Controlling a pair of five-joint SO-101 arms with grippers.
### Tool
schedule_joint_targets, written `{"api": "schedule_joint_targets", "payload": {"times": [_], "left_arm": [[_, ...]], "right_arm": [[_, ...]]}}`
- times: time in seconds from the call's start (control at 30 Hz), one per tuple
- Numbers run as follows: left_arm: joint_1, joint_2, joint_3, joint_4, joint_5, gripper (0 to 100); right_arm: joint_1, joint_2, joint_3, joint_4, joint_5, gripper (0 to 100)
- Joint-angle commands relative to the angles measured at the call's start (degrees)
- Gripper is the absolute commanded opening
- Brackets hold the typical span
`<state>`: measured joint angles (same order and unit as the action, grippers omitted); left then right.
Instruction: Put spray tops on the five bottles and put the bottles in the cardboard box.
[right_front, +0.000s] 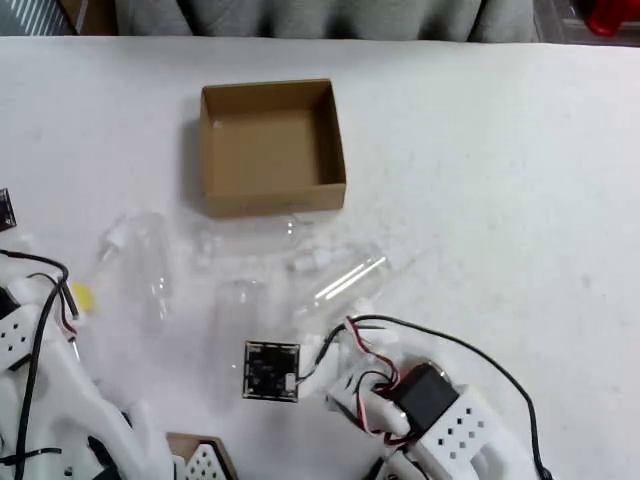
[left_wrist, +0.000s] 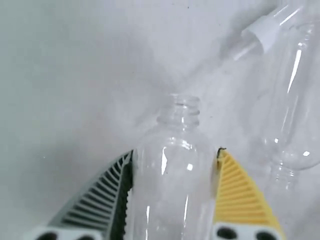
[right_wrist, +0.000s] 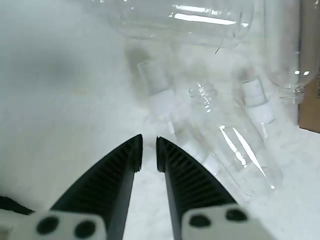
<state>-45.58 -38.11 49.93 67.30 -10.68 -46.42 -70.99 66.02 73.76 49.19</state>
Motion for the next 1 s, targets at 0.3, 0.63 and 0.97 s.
{"api": "schedule_joint_targets", "payload": {"times": [0.3,0.63,0.97], "left_arm": [[-0.57,-0.04,-0.44,-2.02,0.88,6],[-0.57,-0.04,-0.35,-1.76,0.88,6],[-0.57,-0.31,0.53,-1.93,0.53,6]], "right_arm": [[-1.80,1.45,-8.09,1.36,-4.13,15.2],[-6.99,19.56,-23.38,9.45,-4.13,15.3],[-6.99,29.05,-24.00,9.45,4.13,25.5]]}}
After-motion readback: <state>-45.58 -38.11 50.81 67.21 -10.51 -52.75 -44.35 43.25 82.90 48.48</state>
